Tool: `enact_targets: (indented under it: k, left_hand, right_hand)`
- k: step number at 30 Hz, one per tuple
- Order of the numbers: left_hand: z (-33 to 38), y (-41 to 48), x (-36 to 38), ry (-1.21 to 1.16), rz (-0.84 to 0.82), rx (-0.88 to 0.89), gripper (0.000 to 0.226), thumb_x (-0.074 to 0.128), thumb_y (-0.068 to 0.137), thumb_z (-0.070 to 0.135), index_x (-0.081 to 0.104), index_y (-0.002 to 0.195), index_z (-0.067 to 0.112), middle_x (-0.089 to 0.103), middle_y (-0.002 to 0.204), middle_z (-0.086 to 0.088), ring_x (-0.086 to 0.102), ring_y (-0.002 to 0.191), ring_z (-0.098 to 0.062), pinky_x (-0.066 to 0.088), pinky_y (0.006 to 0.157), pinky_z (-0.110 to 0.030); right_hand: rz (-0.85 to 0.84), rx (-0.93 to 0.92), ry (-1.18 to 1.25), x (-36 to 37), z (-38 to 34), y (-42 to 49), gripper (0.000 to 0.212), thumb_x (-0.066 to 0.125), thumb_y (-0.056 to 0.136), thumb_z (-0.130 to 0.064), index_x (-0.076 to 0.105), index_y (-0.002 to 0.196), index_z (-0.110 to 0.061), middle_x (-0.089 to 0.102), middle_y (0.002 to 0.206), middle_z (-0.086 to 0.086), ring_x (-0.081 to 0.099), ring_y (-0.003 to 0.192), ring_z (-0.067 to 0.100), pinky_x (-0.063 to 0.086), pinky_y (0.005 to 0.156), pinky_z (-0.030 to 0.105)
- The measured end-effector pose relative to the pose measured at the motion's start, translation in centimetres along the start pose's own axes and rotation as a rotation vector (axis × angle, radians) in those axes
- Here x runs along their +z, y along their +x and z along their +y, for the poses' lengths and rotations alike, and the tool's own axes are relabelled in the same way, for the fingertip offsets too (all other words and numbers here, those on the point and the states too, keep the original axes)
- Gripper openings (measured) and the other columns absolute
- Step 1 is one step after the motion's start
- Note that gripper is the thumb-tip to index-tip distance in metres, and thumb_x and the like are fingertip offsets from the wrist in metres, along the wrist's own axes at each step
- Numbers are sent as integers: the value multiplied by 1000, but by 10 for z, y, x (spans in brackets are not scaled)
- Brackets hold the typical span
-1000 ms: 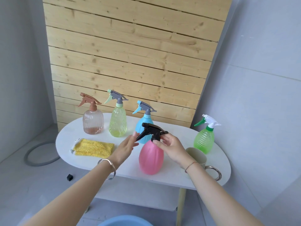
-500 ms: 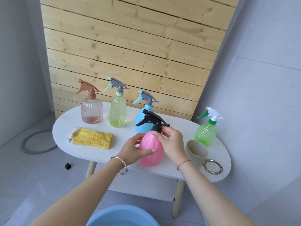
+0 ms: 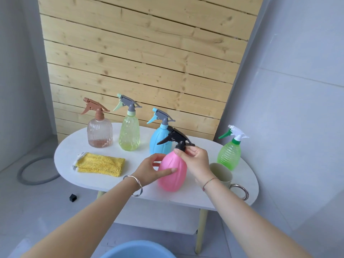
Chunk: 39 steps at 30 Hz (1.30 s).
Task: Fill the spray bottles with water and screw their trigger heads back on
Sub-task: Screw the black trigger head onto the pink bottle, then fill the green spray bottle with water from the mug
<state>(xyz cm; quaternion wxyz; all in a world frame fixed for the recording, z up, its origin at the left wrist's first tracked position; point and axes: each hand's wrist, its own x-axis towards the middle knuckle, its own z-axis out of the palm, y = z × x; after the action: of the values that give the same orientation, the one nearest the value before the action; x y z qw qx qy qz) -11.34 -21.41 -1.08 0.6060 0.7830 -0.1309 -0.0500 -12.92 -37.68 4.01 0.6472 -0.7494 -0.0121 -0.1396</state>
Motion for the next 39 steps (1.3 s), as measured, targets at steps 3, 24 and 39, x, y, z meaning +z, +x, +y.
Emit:
enact_targets:
  k: [3,24,39]
  left_hand:
    - [19,16,2,-26,-33,-35,42,58,89,48,55,125,28,60,125,5,57,113,-11,45,98,-26]
    - [21,104,71,-358,-146,-317,79,6,95,64,26,150,11,28,157,0,30,142,-18,20,116,-34]
    - [13,108,85,-315,-108,-270,75,9,96,63,19,152,15,21,159,4,26,144,-15,18,118,-33]
  right_hand:
    - [-8,-17,24,-20,-11,19,9,73,81,-8,71,84,-17,72,85,-6,66,77,2,51,79,20]
    - [34,85,-7,-77,29,123,23,72,80,-4,66,102,-2,68,103,9,63,84,9,50,80,13]
    - [134,116,-51,-85,36,124,39,76,79,-21,65,114,-7,67,113,2,61,105,11,43,79,11]
